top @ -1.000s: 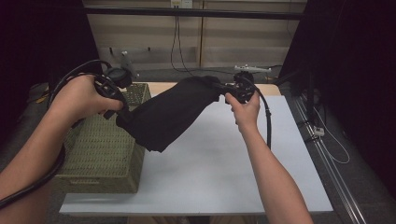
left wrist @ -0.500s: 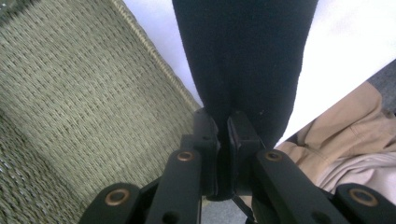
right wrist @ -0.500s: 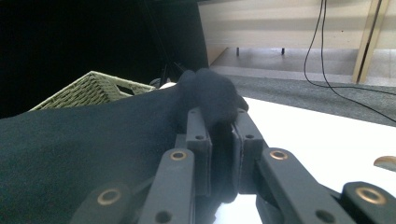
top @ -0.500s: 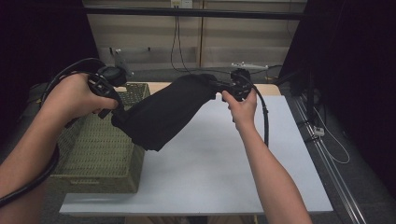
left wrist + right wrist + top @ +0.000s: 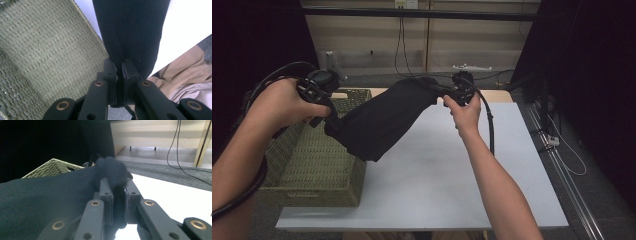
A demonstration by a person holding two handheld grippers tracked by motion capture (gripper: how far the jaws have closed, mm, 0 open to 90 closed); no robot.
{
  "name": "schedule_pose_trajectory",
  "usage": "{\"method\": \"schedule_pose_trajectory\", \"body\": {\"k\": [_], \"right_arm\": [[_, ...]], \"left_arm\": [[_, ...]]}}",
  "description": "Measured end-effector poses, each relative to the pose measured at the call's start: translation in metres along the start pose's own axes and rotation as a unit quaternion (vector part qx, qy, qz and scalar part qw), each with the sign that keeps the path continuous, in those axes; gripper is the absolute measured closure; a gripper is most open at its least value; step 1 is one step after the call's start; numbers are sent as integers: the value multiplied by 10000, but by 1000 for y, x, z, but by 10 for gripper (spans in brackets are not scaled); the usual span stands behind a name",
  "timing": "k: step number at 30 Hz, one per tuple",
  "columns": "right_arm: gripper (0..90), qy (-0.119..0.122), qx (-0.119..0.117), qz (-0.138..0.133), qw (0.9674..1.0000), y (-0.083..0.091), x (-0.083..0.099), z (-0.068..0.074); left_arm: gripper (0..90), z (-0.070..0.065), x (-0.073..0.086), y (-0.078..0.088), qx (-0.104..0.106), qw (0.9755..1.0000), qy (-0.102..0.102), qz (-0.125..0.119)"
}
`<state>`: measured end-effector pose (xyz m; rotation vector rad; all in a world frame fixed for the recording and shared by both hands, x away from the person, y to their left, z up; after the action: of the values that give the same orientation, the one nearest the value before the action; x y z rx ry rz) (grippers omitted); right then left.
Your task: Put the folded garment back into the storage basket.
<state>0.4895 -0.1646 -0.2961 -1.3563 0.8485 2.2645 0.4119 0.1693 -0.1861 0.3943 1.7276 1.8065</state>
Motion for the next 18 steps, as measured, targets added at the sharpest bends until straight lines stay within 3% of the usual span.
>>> {"method": "schedule_pose_trajectory", "body": {"k": [18], "right_arm": [[801,88,-143,65,9998,-23,-6,10]], "left_arm": [[842,15,14,3,2,9998,174,48]]}}
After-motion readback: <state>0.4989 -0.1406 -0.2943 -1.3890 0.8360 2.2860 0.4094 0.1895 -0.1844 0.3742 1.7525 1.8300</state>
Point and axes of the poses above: each handheld gripper's, and its own axes: y roughly backward along the jaws, x roughly out of its underside, z roughly to its left, the point moved 1 cm from there along -y, roughly forward along the jaws, and after that the axes turned 12 degrees about -x, right-handed, at the moved point
